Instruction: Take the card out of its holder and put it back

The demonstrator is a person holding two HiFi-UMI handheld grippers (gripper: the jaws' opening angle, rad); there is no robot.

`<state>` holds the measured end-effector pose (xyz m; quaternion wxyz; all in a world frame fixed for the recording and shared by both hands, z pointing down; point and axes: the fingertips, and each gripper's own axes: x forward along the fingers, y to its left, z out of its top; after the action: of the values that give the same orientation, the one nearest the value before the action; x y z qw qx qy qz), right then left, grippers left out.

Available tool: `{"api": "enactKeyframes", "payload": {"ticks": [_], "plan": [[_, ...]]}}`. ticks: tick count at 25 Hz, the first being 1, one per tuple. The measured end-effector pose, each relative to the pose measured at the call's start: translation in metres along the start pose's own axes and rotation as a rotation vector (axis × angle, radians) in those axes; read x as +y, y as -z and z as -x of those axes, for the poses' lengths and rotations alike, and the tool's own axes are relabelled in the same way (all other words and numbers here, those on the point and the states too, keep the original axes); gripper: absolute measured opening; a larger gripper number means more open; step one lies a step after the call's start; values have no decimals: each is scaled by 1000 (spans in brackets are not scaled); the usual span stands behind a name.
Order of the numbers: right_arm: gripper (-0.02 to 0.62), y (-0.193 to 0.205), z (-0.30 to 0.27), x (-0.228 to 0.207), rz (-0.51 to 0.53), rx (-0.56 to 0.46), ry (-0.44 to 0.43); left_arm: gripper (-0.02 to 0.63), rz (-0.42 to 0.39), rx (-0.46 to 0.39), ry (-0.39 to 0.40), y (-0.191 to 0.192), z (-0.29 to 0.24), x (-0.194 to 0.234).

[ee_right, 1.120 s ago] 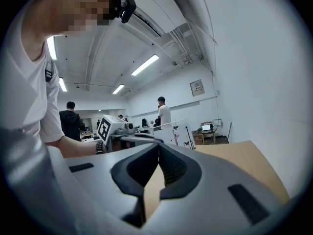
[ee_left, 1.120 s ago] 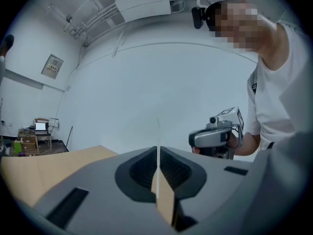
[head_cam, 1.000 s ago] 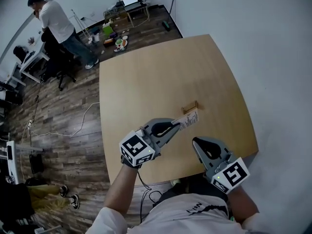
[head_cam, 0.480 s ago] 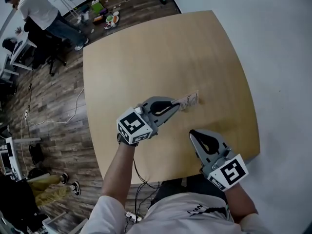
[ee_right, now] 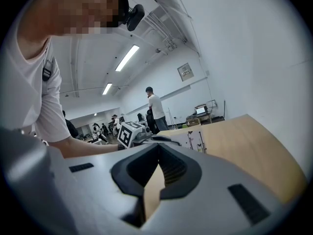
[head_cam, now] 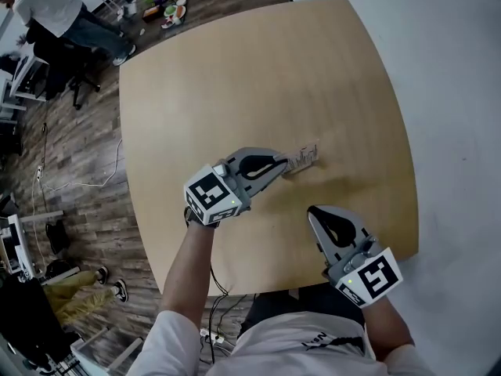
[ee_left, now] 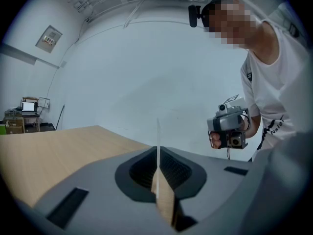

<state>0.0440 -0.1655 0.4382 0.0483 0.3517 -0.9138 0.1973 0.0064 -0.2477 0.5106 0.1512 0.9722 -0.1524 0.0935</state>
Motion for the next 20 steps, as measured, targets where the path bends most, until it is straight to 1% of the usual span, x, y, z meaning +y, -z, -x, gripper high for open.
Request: {"api": "enactKeyframes", "payload": {"ticks": [6, 12, 20], "plan": [[15, 17, -3, -7, -15, 20, -13, 25, 12, 7, -27, 22, -1, 8], [15, 24, -1, -14, -25, 33, -18, 25, 52, -1, -67, 39, -4, 11], [15, 30, -1, -16, -31, 50, -21, 25, 55, 7, -52, 46, -4, 12]]}}
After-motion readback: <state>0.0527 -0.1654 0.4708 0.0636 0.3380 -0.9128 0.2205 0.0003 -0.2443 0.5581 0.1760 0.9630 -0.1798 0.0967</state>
